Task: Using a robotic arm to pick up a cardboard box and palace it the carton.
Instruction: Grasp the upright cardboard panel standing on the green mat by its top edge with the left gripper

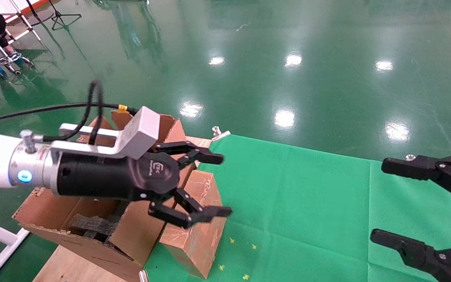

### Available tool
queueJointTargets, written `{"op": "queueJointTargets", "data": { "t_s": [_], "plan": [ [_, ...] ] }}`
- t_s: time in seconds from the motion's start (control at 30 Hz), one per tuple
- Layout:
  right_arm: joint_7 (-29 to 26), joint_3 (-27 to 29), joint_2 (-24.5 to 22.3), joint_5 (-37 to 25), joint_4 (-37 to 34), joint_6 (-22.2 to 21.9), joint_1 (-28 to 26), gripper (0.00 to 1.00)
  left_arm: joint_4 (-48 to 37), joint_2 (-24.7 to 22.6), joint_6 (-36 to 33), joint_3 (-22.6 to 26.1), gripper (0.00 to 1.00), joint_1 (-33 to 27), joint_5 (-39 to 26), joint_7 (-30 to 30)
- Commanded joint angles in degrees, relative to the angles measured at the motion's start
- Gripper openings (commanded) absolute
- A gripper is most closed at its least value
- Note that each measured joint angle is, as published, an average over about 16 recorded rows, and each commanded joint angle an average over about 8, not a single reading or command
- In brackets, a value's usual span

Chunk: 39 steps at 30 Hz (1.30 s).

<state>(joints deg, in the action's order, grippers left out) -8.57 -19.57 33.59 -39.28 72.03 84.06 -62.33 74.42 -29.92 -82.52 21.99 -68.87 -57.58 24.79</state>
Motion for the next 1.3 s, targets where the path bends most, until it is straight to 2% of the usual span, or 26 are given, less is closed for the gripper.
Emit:
{"op": "queueJointTargets", "data": {
  "t_s": [0.03, 0.27, 0.5, 0.6, 0.97, 1.3],
  "plan": [
    [0.00, 0.00, 0.00, 0.00, 0.00, 0.00, 0.00, 0.00, 0.32, 0.83, 0.51, 1.43, 1.00, -1.81, -3.33, 3.72],
    [0.01, 0.00, -0.01, 0.00, -0.01, -0.01, 0.01, 0.00, 2.28, 1.28, -0.37, 5.00, 1.00, -6.54, -12.03, 10.71],
    [0.01, 0.01, -0.01, 0.00, -0.02, -0.02, 0.01, 0.00, 1.98, 1.09, -1.02, 5.86, 1.00, -7.49, -13.71, 11.80],
    [0.01, 0.01, -0.01, 0.00, -0.02, -0.02, 0.01, 0.00, 1.59, 0.73, -1.56, 6.94, 1.00, -8.56, -16.01, 14.09],
    [0.01, 0.00, -0.01, 0.00, -0.02, -0.02, 0.01, 0.00, 1.44, -4.92, -7.67, 16.50, 1.00, -20.22, -30.95, 34.39],
    [0.02, -0.01, -0.02, 0.01, -0.03, -0.02, 0.01, 0.00, 0.10, -8.26, -8.47, 28.72, 1.00, -28.44, -32.84, 46.41]
  ]
}}
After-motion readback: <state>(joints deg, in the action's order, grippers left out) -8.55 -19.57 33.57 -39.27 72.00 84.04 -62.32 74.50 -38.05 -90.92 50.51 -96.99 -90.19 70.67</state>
